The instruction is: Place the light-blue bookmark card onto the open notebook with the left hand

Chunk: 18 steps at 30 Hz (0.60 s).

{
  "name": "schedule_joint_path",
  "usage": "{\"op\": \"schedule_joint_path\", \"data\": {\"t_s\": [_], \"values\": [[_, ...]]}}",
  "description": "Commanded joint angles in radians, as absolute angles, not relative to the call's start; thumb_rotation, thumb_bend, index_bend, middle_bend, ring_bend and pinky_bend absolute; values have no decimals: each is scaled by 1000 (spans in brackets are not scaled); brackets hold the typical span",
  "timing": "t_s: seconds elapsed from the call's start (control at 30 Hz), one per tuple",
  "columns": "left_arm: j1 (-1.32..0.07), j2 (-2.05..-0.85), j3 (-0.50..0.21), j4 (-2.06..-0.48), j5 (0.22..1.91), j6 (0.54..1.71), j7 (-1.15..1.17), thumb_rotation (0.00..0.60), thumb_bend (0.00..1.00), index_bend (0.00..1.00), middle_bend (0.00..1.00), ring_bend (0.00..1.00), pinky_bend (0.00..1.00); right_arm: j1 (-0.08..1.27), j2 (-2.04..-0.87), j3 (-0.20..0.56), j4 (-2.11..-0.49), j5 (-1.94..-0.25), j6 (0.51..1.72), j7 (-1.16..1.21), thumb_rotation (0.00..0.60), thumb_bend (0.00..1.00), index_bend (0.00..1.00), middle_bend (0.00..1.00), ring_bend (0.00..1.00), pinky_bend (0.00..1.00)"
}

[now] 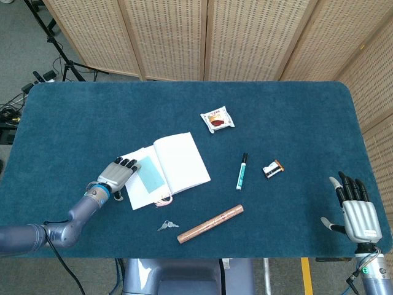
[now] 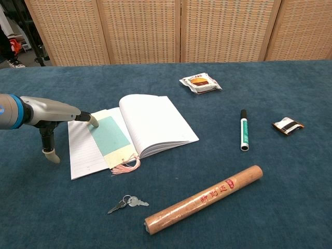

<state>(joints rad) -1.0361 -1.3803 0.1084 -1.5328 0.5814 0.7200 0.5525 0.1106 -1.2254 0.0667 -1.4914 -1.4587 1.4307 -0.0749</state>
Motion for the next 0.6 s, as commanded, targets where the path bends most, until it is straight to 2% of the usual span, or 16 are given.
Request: {"op": "schedule_joint_path", "data": {"t_s": [0.03, 0.6], "values": [[-1037, -1386, 109, -1529, 584, 723, 555, 600, 144, 73, 0, 0, 0, 110, -1225, 68, -1491, -1457, 1431, -75, 600, 156, 68, 0, 0, 3], [-1044, -1411, 107, -1498, 591, 721, 560, 600, 148, 72, 0, 0, 0, 111, -1227, 68, -1491, -1456, 1428, -80, 600, 156, 69, 0, 0, 4]]}}
